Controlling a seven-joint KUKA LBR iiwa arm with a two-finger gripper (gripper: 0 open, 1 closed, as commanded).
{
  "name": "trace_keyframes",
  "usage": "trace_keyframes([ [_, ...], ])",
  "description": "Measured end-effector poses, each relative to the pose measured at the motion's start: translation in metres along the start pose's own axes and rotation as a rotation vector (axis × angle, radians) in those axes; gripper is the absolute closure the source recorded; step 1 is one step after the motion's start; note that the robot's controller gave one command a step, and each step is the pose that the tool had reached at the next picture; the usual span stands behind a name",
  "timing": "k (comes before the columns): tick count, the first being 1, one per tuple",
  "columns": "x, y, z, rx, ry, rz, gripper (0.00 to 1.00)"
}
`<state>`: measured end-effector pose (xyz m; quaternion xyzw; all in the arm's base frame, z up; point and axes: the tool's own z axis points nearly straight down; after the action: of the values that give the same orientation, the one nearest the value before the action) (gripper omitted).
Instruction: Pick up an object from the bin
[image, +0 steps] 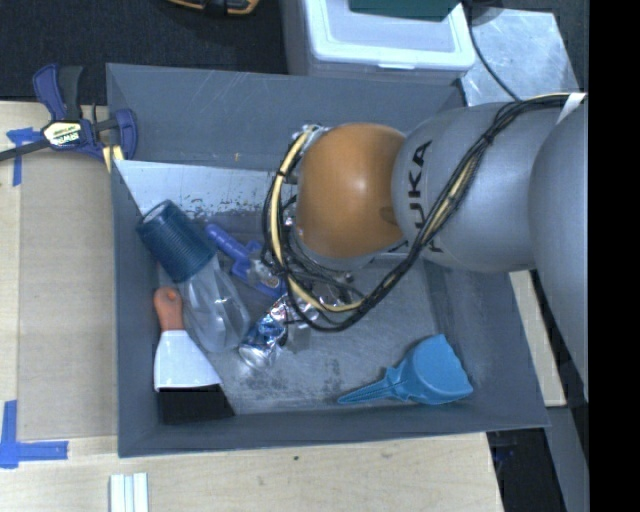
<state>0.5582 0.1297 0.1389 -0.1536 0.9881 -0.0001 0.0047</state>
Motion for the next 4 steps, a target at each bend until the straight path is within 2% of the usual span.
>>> trace_keyframes([
  [1, -0.009, 0.016, 0.034, 0.005, -0.007, -0.375, 0.0],
  [2, -0.012, -0.003, 0.064, 0.007, -0.023, -0.472, 0.0],
  [3, -0.023, 0.017, 0.066, 0.015, -0.018, -0.494, 1.0],
  [4, -0.023, 0.017, 0.066, 0.015, -0.018, -0.494, 1.0],
])
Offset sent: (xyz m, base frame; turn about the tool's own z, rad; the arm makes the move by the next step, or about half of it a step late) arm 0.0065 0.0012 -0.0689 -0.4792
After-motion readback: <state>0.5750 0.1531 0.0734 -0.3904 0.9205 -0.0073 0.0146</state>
